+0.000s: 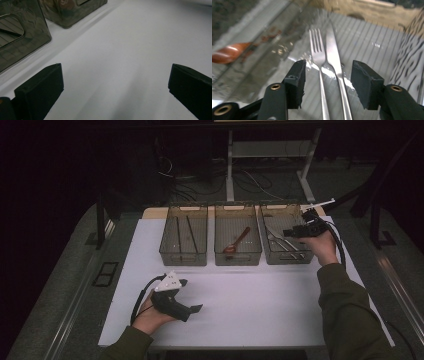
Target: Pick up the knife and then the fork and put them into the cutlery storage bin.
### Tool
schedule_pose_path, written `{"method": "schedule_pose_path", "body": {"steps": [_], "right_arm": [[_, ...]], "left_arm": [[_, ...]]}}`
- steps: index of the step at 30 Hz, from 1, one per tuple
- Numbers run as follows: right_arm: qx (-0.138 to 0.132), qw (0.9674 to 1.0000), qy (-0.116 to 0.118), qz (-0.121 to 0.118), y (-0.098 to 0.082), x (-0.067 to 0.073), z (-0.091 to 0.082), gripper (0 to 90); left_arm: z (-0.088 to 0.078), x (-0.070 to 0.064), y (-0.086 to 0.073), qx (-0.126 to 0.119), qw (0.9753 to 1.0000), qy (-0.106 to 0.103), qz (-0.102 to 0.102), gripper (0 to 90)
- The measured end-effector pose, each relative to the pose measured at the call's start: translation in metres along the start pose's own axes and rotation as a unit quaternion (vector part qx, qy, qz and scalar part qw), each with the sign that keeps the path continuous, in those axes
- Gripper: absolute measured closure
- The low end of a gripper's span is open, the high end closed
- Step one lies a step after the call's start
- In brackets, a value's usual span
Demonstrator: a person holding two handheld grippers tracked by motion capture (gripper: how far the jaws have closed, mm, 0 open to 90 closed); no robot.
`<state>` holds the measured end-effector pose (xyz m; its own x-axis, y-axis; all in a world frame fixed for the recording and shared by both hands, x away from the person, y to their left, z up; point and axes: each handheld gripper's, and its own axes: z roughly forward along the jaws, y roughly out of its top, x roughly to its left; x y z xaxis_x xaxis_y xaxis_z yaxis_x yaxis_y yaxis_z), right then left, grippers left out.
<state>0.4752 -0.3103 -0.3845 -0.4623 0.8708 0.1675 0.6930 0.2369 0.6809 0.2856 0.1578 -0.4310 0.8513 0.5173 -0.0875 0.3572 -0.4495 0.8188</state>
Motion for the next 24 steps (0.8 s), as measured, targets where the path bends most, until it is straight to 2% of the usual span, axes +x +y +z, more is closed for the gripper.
{"method": "schedule_pose_path", "body": {"steps": [3, 12, 18, 24], "right_arm": [[-0.022, 0.9996, 0.015, 0.001, -0.002, 0.002, -0.008, 41.7], [-0.064, 0.9975, 0.025, -0.018, -0.011, 0.011, -0.029, 33.8], [-0.1, 0.9934, 0.046, -0.029, -0.019, 0.021, -0.046, 29.6], [-0.117, 0.9909, 0.043, -0.052, -0.03, 0.037, -0.057, 25.2]], "left_arm": [[0.0, 0.0, 0.0, -0.001, 1.0, -0.001, 0.0, 0.0], [0.0, 0.001, 0.0, -0.002, 1.0, -0.004, -0.001, 0.0], [-0.001, 0.003, -0.001, -0.008, 1.0, -0.004, -0.004, 0.0], [-0.002, 0.005, -0.002, -0.009, 0.9999, -0.003, -0.005, 0.0]]}}
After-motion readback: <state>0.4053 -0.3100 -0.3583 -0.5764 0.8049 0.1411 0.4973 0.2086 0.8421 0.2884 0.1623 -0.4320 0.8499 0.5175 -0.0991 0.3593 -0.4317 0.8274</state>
